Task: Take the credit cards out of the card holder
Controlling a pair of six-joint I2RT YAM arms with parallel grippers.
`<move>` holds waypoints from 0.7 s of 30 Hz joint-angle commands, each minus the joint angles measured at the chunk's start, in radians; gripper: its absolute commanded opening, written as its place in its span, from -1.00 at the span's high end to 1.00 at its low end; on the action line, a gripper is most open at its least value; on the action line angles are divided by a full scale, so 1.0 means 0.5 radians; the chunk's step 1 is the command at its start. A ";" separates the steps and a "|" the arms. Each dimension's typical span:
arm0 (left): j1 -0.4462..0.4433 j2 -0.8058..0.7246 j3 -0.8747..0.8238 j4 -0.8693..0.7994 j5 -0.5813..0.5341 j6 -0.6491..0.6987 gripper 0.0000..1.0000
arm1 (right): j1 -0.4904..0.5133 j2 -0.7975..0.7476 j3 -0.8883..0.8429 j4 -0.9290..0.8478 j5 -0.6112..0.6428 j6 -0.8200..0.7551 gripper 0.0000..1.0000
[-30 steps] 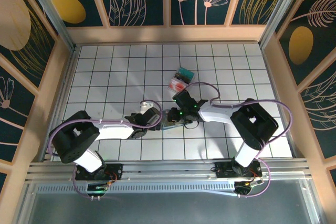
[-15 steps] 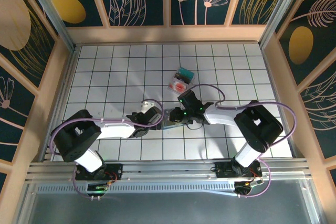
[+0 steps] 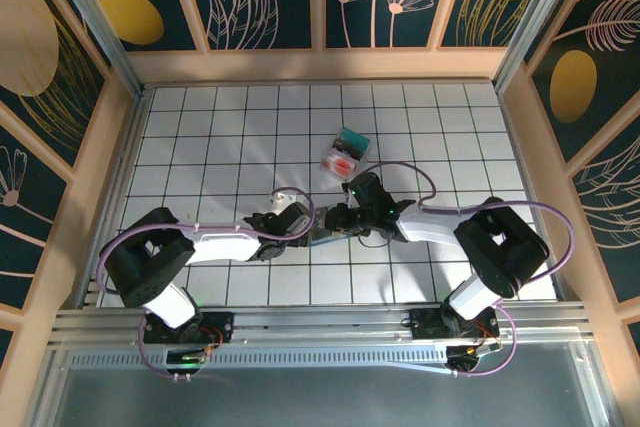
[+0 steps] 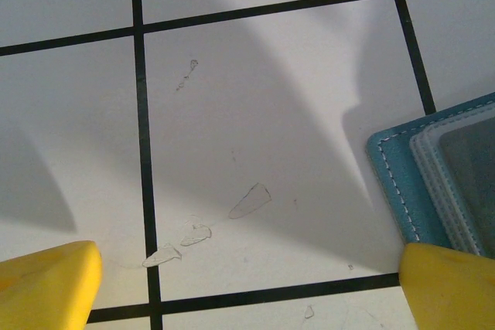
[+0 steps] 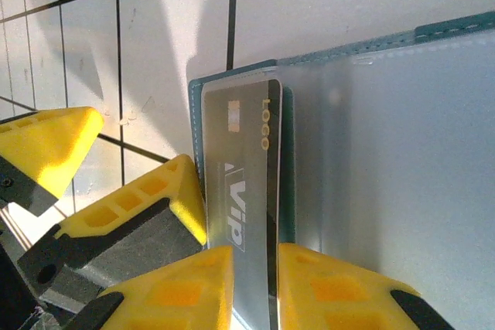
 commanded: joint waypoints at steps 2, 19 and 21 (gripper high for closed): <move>0.005 0.063 0.015 -0.090 -0.036 -0.022 -0.98 | -0.004 0.048 -0.052 0.258 -0.166 0.063 0.56; 0.005 0.107 0.048 -0.157 -0.056 -0.056 -0.98 | -0.104 0.031 -0.213 0.625 -0.372 0.168 0.56; 0.005 0.123 0.054 -0.163 -0.050 -0.058 -0.98 | -0.111 0.007 -0.221 0.620 -0.376 0.169 0.58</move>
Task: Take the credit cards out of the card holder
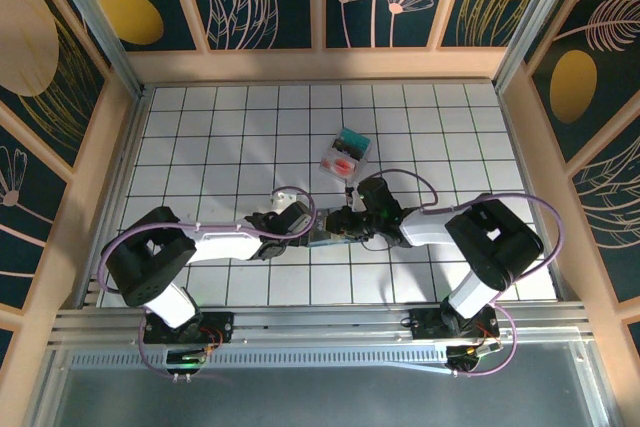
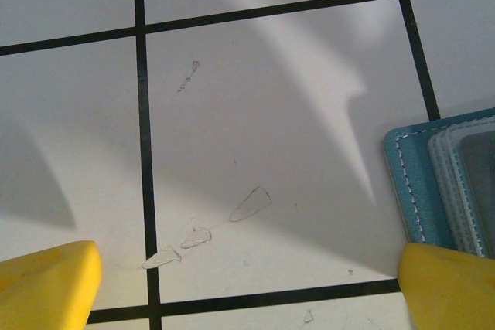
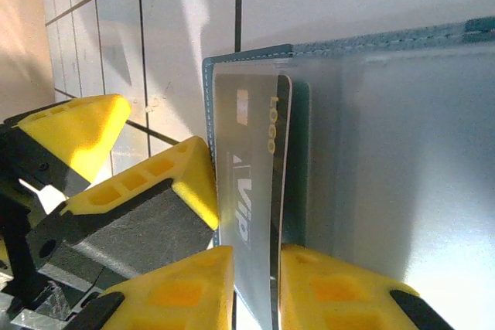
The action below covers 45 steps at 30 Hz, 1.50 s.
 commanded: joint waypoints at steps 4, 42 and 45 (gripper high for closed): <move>0.004 0.110 0.018 -0.127 -0.049 -0.026 -0.97 | -0.022 -0.124 -0.037 0.153 -0.086 0.023 0.60; 0.004 -0.143 0.110 -0.244 -0.100 0.043 -0.98 | -0.095 -0.281 0.022 -0.421 0.176 -0.131 1.00; 0.005 -0.237 0.118 -0.195 -0.050 0.071 -0.98 | -0.082 -0.281 0.043 -0.451 0.196 -0.136 1.00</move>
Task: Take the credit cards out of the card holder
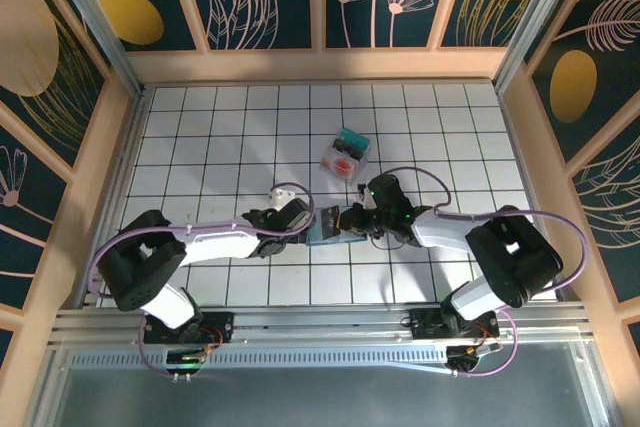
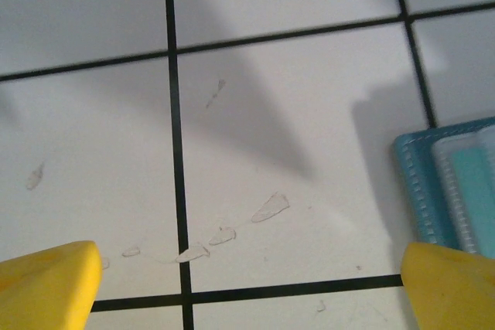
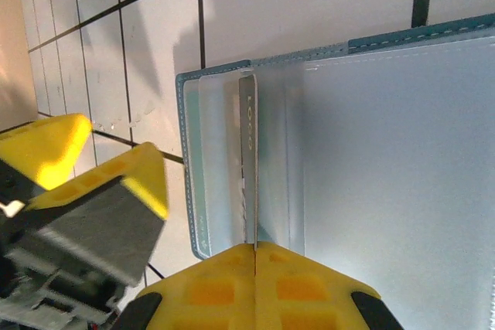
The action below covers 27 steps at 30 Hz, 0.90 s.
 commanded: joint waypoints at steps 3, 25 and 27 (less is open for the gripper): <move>0.011 -0.133 0.067 0.061 0.072 0.099 -0.98 | 0.030 -0.033 0.069 -0.114 0.099 -0.048 1.00; 0.009 0.372 0.122 0.172 0.128 0.244 -0.98 | 0.073 0.061 0.113 0.054 0.053 -0.002 0.62; 0.008 0.372 0.117 0.167 0.125 0.243 -0.98 | 0.075 0.094 0.128 0.077 0.043 0.001 0.60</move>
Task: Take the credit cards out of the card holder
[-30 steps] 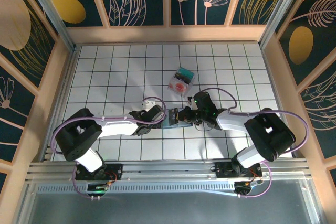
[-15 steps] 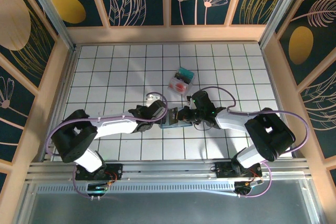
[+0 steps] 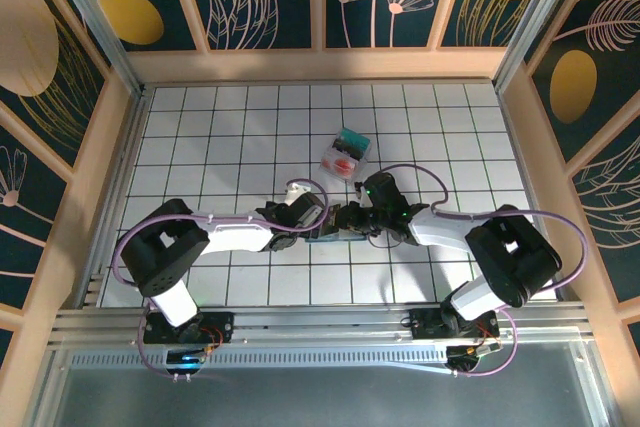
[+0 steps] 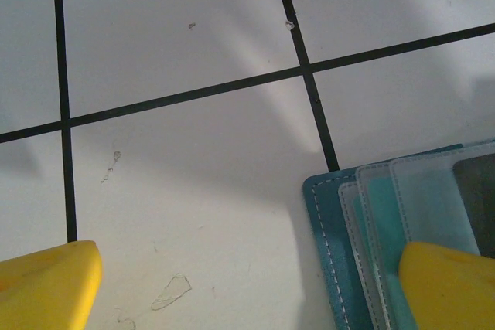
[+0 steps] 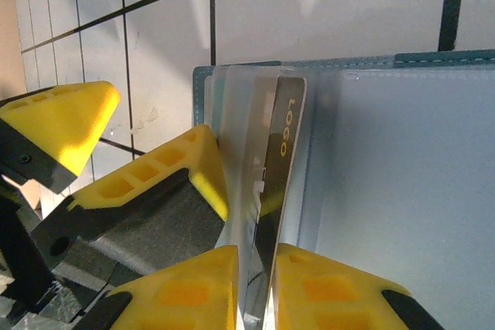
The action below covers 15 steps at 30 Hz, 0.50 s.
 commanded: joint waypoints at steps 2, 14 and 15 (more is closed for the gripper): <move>0.007 0.073 -0.036 -0.109 0.048 0.038 -0.98 | 0.019 0.082 0.074 0.120 -0.039 0.013 0.58; 0.007 0.035 -0.092 -0.123 -0.015 -0.049 -0.98 | -0.003 -0.052 0.132 -0.235 0.196 -0.114 0.79; 0.007 0.038 -0.099 -0.122 -0.025 -0.054 -0.98 | -0.006 -0.080 0.132 -0.276 0.218 -0.129 0.79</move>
